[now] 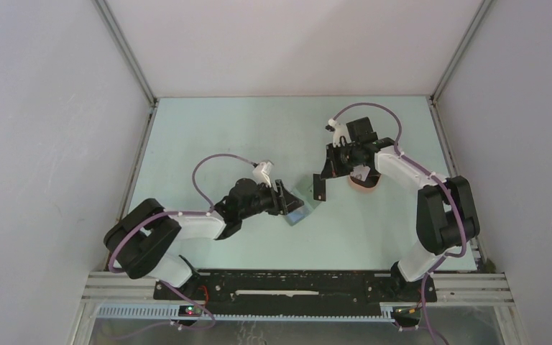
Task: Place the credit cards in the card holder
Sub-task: Insert the credit card into the card holder.
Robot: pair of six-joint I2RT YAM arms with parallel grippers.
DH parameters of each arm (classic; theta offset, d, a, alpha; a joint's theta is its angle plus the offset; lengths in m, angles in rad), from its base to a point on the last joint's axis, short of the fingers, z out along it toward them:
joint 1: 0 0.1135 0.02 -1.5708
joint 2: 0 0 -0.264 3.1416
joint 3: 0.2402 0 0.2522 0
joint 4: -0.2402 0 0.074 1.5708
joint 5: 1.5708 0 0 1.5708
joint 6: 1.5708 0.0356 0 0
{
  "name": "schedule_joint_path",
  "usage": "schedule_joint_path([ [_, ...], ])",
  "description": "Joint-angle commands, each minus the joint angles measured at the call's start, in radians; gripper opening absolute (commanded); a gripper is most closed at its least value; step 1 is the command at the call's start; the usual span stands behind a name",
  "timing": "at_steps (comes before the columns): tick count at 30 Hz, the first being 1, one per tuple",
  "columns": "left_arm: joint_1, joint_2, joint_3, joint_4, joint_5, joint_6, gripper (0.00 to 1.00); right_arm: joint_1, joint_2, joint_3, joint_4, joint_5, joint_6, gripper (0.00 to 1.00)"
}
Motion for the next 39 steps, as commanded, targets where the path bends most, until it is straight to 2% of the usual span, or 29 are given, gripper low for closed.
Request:
schedule_joint_path([
  [1,0.008,-0.01,-0.015,-0.03,-0.041,0.001,0.61,0.006,0.009,0.041,-0.009,-0.023,-0.021,0.0],
  [10,0.007,-0.062,-0.004,-0.195,-0.152,-0.033,0.61,0.008,0.012,0.042,-0.01,-0.036,-0.019,0.0],
  [19,0.005,-0.024,0.032,-0.225,-0.17,-0.057,0.61,0.007,0.013,0.041,-0.006,-0.043,-0.015,0.0],
  [24,0.005,0.049,0.081,-0.225,-0.155,-0.056,0.57,0.008,0.009,0.041,-0.009,-0.047,-0.017,0.0],
  [33,0.008,0.147,0.165,-0.232,-0.124,-0.026,0.33,0.006,0.0,0.042,-0.017,-0.067,-0.021,0.0],
  [36,0.011,0.165,0.194,-0.263,-0.119,0.006,0.14,0.006,-0.005,0.041,-0.018,-0.079,-0.024,0.0],
  [39,0.018,0.176,0.235,-0.315,-0.099,0.075,0.0,0.0,-0.019,0.041,-0.023,-0.115,-0.029,0.0],
])
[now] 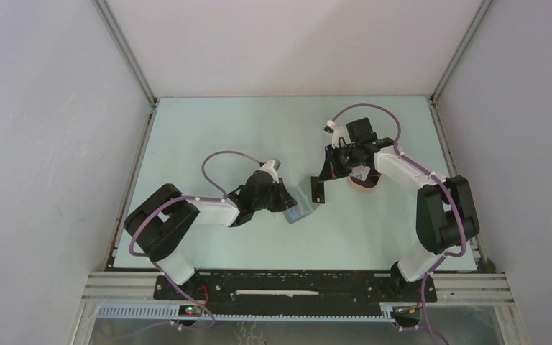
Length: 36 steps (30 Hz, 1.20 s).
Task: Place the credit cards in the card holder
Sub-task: Insert the credit card into the card holder.
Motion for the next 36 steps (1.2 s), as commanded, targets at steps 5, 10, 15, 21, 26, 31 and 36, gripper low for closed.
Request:
schedule_joint_path([
  [5,0.012,-0.007,0.187,-0.231,0.055,0.266,0.0,-0.031,-0.101,0.021,0.006,-0.141,-0.033,0.0],
  [10,0.009,0.025,0.314,-0.376,0.105,0.341,0.0,-0.05,-0.135,0.004,0.018,-0.083,-0.028,0.0],
  [15,0.009,0.087,0.393,-0.43,0.156,0.325,0.11,-0.063,-0.088,0.005,0.012,0.017,-0.027,0.0],
  [21,0.009,0.147,0.438,-0.392,0.213,0.28,0.35,-0.062,-0.031,0.01,0.006,0.057,-0.033,0.0],
  [26,0.009,0.2,0.439,-0.265,0.323,0.217,0.43,-0.074,-0.026,0.009,0.001,0.057,-0.033,0.0],
  [31,0.008,0.196,0.39,-0.149,0.351,0.166,0.5,-0.094,-0.026,0.009,-0.002,0.034,-0.028,0.0],
  [36,0.013,0.184,0.343,-0.084,0.309,0.146,0.55,-0.097,-0.023,0.009,-0.002,0.024,-0.027,0.0],
])
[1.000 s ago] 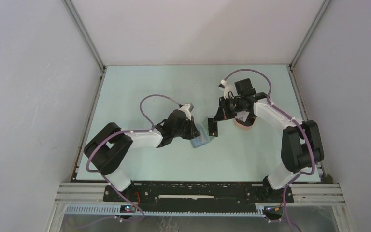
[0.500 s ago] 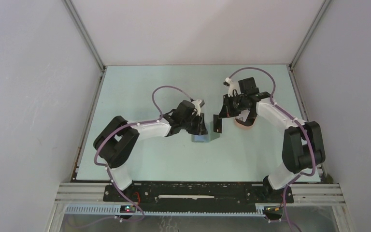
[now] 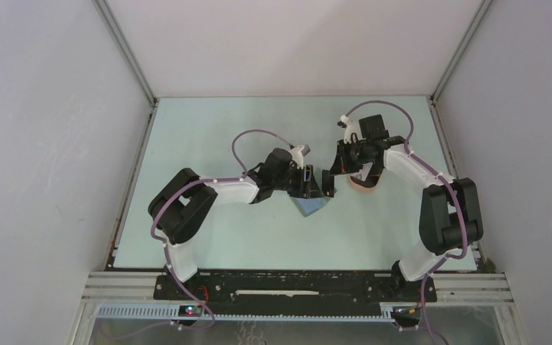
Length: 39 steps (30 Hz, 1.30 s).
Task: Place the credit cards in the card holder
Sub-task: Insert the credit card into the card holder.
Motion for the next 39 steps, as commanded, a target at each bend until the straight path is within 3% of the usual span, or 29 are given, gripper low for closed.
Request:
schedule_joint_path([
  [1,0.009,-0.023,-0.052,0.133,-0.008,-0.044,0.55,-0.005,-0.007,0.009,0.004,-0.016,-0.014,0.0],
  [15,0.03,0.027,-0.085,0.332,-0.071,-0.075,0.55,-0.025,-0.005,0.01,0.004,-0.027,-0.011,0.0],
  [23,0.03,0.106,-0.041,0.344,-0.096,-0.086,0.45,-0.052,-0.038,0.009,0.006,-0.061,-0.001,0.0],
  [39,0.035,0.178,0.01,0.328,-0.109,-0.083,0.44,-0.089,-0.21,-0.008,0.031,-0.11,-0.021,0.0],
])
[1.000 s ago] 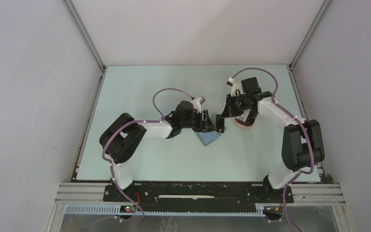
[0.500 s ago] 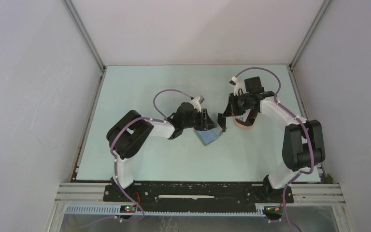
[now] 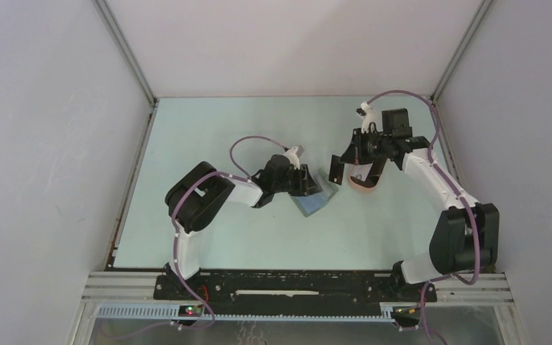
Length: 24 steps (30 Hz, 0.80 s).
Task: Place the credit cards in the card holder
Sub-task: Insert the credit card into the card holder.
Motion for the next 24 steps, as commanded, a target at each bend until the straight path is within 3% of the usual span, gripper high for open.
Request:
schedule_joint_path([
  [1,0.011,0.032,0.07,0.006,-0.01,-0.008,0.43,0.009,-0.051,-0.009,0.032,-0.066,-0.015,0.0],
  [8,0.016,0.044,0.077,-0.004,-0.001,-0.016,0.43,0.032,0.094,0.019,0.022,-0.063,-0.017,0.0],
  [14,0.02,0.036,0.062,-0.004,0.012,-0.008,0.43,0.073,0.158,0.04,0.02,0.09,-0.06,0.0],
  [19,0.02,-0.051,0.005,-0.006,-0.017,0.01,0.44,0.081,0.174,0.04,0.024,0.151,-0.082,0.0],
  [24,0.021,-0.139,-0.033,-0.113,-0.061,0.054,0.45,0.087,0.198,0.049,0.022,0.138,-0.087,0.0],
])
